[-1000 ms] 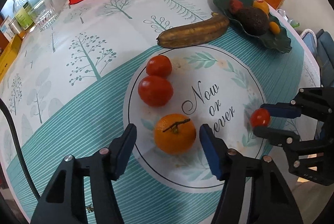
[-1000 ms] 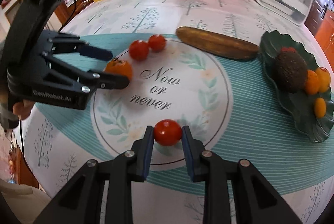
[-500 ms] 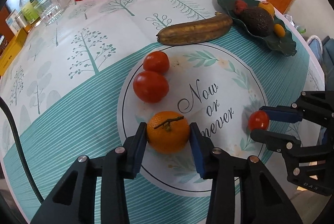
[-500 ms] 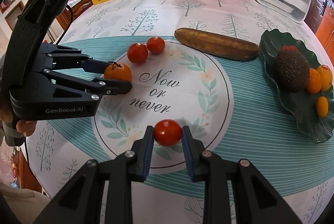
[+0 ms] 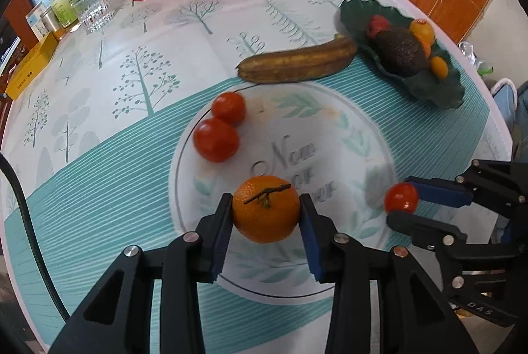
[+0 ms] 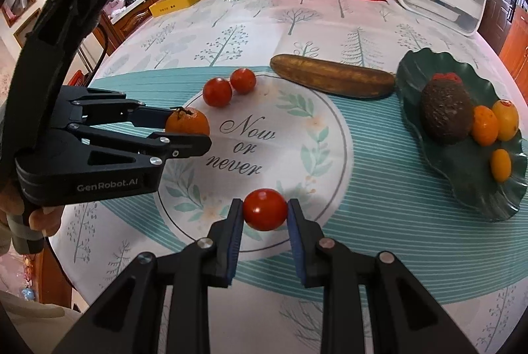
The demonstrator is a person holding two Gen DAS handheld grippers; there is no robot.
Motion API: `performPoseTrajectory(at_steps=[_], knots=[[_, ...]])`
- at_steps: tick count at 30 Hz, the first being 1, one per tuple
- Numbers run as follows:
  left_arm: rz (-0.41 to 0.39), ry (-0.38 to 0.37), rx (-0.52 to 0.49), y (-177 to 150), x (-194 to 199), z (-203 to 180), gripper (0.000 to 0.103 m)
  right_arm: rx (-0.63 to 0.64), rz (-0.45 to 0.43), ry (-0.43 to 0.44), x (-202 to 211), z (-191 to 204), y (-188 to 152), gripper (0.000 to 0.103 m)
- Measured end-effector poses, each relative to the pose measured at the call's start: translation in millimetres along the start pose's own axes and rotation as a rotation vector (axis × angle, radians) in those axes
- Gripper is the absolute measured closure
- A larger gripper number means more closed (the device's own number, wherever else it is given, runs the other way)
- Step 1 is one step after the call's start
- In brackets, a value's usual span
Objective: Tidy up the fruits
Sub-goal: 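Carry the tangerine and cherry tomato over the green plate with both tools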
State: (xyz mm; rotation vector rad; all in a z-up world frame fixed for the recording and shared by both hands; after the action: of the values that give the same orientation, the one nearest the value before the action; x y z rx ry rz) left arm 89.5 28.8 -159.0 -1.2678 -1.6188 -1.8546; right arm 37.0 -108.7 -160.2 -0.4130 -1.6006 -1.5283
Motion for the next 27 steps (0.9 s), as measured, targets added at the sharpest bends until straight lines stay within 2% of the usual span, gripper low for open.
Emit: performPoseTrajectory(at_steps=[9, 15, 27], knots=[[-0.037, -0.013, 0.037, 26, 23, -47, 0.065, -0.006, -0.027, 0.006, 30, -30, 6, 0.076], [-0.089, -0.022, 0.029, 59, 33, -89, 0.065, -0.003, -0.055, 0.005, 51, -60, 17, 0.076], [-0.147, -0.023, 0.077, 116, 21, -152, 0.065, 0.012, -0.101, 0.005, 87, -134, 37, 0.076]])
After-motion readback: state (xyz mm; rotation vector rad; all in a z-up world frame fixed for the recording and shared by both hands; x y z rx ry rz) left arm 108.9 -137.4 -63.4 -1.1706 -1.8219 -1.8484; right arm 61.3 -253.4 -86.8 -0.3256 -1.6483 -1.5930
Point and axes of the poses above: each gripper's, at about its wrist camera, not at the fingertips, and x roughly against the way its jaws point, z to its left, y to its top, the point moved 1 cm from there along -x, roughly the way its jaws point, and after that the axes turned 14 degrees about -z, right-handed, at the moved point
